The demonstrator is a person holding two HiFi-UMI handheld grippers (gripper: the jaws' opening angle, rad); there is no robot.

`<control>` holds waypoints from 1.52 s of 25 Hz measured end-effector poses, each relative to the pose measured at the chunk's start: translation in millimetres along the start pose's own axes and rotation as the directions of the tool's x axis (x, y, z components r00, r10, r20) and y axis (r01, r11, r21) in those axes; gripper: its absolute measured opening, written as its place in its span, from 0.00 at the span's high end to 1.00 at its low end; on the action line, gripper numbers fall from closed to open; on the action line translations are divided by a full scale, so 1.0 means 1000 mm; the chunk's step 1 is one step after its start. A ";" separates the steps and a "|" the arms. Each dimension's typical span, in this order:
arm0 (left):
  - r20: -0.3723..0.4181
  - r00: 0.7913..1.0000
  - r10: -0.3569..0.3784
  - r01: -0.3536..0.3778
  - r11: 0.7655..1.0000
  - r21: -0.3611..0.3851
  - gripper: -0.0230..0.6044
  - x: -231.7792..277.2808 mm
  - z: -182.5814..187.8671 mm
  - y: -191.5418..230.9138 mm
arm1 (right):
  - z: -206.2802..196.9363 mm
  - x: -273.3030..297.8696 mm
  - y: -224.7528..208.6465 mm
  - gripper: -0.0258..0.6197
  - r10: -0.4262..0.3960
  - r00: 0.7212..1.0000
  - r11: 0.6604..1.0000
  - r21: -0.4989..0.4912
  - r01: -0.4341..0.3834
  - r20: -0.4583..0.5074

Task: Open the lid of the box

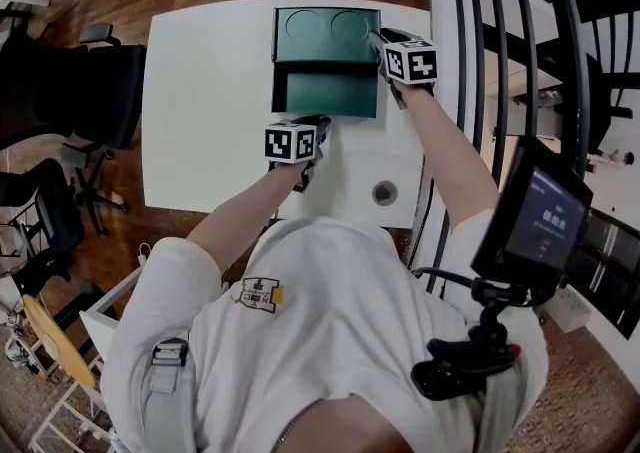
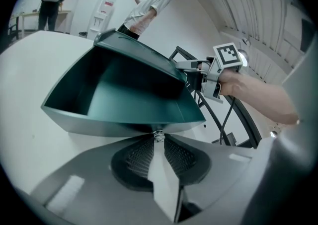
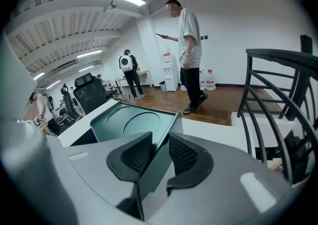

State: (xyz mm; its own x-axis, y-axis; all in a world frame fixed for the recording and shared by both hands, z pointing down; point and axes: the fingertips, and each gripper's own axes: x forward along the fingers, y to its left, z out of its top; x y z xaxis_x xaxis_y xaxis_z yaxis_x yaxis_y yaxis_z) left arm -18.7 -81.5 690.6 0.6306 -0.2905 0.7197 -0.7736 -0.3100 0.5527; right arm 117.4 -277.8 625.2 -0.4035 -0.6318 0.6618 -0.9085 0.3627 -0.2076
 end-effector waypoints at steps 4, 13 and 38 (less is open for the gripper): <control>0.001 1.000 0.008 -0.008 1.000 0.002 0.87 0.003 -0.002 0.004 | -0.001 0.001 0.001 0.80 0.004 1.000 1.000 -0.006 -0.004 0.001; 0.049 0.996 -0.077 0.077 0.997 0.002 0.73 -0.020 -0.013 0.000 | 0.014 -0.029 -0.009 0.74 0.039 0.988 0.997 0.064 -0.049 0.151; 0.204 0.955 -0.214 0.203 0.976 0.074 0.96 -0.118 -0.060 0.015 | -0.199 -0.148 0.212 0.96 0.265 0.959 0.944 0.175 -0.279 0.101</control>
State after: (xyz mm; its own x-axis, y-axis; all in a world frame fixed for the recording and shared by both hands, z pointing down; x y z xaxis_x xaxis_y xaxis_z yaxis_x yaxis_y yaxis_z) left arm -108.3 3.0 639.0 0.7809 -0.3955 0.4835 -0.6225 -0.4289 0.6546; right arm 5.8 29.4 626.7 -0.6385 -0.5789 0.5072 -0.7642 0.3986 -0.5071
